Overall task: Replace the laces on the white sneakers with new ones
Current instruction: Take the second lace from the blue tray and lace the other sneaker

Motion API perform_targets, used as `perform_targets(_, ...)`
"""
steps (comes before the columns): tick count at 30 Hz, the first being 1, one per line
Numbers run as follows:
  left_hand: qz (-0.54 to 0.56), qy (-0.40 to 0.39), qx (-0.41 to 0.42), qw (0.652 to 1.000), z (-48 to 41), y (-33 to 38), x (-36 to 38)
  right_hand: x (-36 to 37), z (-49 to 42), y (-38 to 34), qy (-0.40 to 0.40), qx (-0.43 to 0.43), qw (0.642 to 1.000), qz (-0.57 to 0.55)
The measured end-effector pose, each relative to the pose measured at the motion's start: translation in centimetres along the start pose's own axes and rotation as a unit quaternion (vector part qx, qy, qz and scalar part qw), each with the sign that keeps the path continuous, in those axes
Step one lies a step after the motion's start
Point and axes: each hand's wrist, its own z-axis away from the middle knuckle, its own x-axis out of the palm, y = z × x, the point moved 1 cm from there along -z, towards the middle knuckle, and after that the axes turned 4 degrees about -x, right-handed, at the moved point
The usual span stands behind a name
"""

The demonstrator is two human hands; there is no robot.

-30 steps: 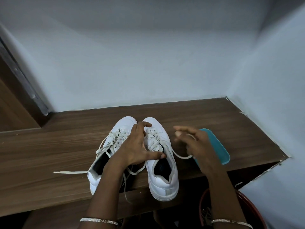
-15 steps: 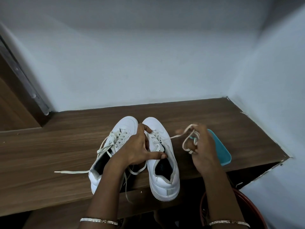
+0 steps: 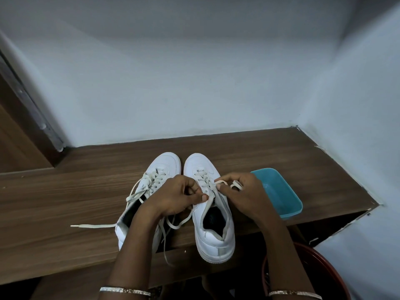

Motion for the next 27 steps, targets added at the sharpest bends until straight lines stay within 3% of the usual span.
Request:
perform_targets(5,0.05,-0.008,-0.02,0.999,0.1,-0.2,-0.26,0.44,-0.3,0.71,-0.002,-0.032,0.999,0.036)
perform_targets(11,0.086,0.01,-0.01,0.996,0.34,0.15,-0.8,0.45,-0.2,0.46,-0.008,-0.032,0.998,-0.057)
perform_targets(16,0.111,0.027,-0.012,0.993,0.28,0.05,-0.79,0.66,-0.3,0.96,0.028,-0.029,0.999,0.014)
perform_targets(27,0.041,0.079,-0.027,0.996,0.4,0.11,-0.61,0.8,-0.24,1.09,0.043,-0.021,0.997,0.055)
